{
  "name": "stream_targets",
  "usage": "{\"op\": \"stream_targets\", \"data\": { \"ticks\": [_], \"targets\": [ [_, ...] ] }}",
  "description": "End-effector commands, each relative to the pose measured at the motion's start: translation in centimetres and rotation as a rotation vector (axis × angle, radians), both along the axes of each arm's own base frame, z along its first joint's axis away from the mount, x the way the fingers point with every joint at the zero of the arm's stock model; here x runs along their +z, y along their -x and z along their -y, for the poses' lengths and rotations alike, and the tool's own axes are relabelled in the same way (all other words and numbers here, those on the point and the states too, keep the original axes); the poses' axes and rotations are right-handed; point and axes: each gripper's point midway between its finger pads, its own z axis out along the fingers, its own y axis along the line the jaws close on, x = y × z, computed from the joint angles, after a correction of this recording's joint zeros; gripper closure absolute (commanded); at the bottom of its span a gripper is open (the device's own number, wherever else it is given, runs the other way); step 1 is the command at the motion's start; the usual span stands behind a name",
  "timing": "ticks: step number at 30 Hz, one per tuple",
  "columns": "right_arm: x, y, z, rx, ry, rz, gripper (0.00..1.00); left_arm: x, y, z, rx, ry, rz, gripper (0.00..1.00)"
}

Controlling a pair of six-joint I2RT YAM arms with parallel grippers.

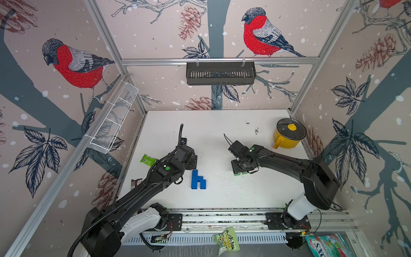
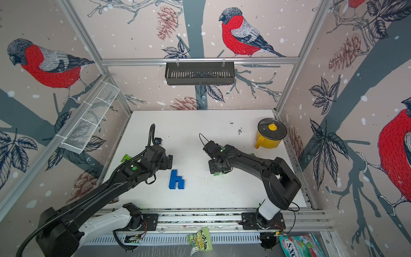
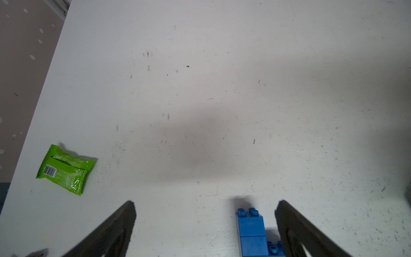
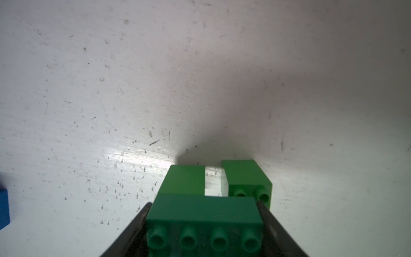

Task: Assemble the letter h with lego
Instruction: Assemble the lego brick with the lego brick.

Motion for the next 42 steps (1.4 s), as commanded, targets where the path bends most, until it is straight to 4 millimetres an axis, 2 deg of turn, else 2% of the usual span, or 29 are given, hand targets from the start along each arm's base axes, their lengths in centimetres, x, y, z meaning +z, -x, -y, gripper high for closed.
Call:
{"op": "stream_targets", "data": {
  "ticks": [1,21,34,35,37,42],
  "targets": [
    [-0.4,0.0,0.2,-0.001,0.007,-0.005,0.49,0.1,0.0,0.1,-0.008,-0.004,-0.002,0.02],
    [-0.9,0.0,0.4,-0.011,0.010,-0.023,0.48,0.0,0.0,0.1,-0.011,-0.004,-0.008,0.02],
    [-0.5,0.0,0.0,-0.004,0.009,-0.018,0.40,-0.1,0.1,0.2,-0.016,0.000,-0.010,0.02],
    [-0.4,0.0,0.0,-0.005,0.009,-0.014,0.38,0.0,0.0,0.2,-0.016,-0.001,-0.010,0.02],
    [-0.2,-0.2,0.2,-0.013,0.025,0.000,0.21,0.0,0.1,0.3,-0.017,0.001,-0.011,0.02],
    [0.2,-0.2,0.1,-0.015,0.015,0.009,0.19,-0.1,0.0,0.3,-0.019,0.002,-0.011,0.02]
  ]
}}
